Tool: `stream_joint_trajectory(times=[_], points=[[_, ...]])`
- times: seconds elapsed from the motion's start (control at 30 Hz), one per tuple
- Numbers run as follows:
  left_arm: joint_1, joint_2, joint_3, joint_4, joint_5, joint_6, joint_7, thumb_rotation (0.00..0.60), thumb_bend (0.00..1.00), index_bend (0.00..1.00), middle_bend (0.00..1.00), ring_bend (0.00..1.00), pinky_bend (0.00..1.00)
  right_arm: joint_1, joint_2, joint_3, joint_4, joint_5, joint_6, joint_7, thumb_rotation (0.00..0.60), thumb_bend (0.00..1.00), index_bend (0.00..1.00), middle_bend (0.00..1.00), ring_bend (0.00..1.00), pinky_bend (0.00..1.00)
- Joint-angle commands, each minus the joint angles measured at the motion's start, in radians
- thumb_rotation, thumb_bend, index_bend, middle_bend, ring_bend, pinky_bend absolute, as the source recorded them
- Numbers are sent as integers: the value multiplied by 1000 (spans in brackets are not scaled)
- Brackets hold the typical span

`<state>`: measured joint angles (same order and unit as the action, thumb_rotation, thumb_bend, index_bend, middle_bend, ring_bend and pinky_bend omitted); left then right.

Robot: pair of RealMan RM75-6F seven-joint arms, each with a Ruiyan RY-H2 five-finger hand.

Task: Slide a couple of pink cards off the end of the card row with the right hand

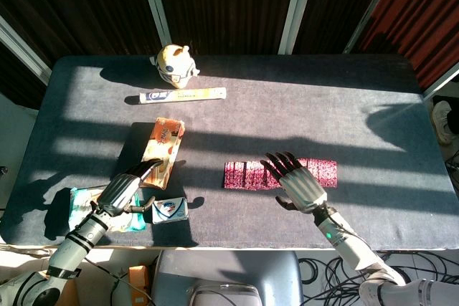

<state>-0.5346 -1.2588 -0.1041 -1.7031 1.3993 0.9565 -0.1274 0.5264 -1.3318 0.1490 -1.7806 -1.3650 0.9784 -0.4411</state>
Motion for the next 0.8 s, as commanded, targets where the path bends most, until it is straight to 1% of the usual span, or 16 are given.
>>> stream_joint_trajectory(times=[0.03, 0.13, 0.27, 0.4, 0.43, 0.47, 0.5, 0.53, 0.57, 0.6, 0.67, 0.7, 0.8], points=[[-3, -4, 3, -8, -9, 9, 32, 600, 427, 0, 56, 74, 141, 4, 5, -6, -6, 4, 3, 0, 600, 249, 0, 0, 0, 81], [-1, -2, 10, -16, -8, 22, 61, 600, 427, 0, 56, 74, 141, 3, 15, -12, -9, 3, 14, 5, 600, 249, 0, 0, 0, 81], [38, 41, 45, -45, 35, 87, 112, 600, 426, 0, 56, 73, 140, -30, 69, -35, -19, -33, 69, 36, 600, 249, 0, 0, 0, 81], [125, 98, 101, -52, 108, 225, 185, 600, 426, 0, 57, 73, 131, -82, 154, -59, -12, -79, 149, 82, 600, 249, 0, 0, 0, 83], [158, 108, 119, -42, 132, 277, 207, 600, 426, 0, 57, 73, 130, -100, 181, -65, -1, -88, 174, 91, 600, 250, 0, 17, 2, 101], [183, 114, 132, -32, 149, 316, 217, 600, 426, 0, 57, 73, 129, -113, 199, -69, 11, -94, 194, 95, 600, 249, 0, 66, 36, 157], [209, 117, 146, -19, 166, 353, 223, 600, 426, 0, 57, 73, 128, -125, 215, -73, 24, -99, 213, 96, 600, 249, 0, 199, 169, 314], [242, 119, 164, 1, 186, 399, 224, 600, 426, 0, 57, 72, 127, -140, 234, -80, 40, -100, 228, 102, 600, 249, 0, 359, 342, 484], [266, 117, 176, 19, 200, 430, 221, 600, 427, 0, 57, 71, 126, -150, 249, -87, 50, -94, 229, 108, 600, 252, 0, 459, 463, 589], [288, 113, 188, 38, 210, 458, 218, 600, 427, 0, 57, 69, 126, -157, 263, -93, 62, -88, 227, 110, 600, 268, 1, 587, 606, 705], [332, 99, 210, 85, 227, 507, 211, 600, 427, 0, 57, 66, 125, -167, 283, -103, 100, -63, 212, 107, 600, 319, 5, 721, 738, 813], [347, 91, 216, 104, 228, 521, 208, 600, 427, 0, 57, 64, 124, -167, 285, -105, 117, -46, 199, 105, 600, 350, 8, 761, 776, 845], [380, 65, 221, 154, 220, 545, 196, 600, 427, 0, 56, 63, 119, -154, 272, -110, 184, 12, 126, 111, 600, 426, 12, 824, 835, 881]])
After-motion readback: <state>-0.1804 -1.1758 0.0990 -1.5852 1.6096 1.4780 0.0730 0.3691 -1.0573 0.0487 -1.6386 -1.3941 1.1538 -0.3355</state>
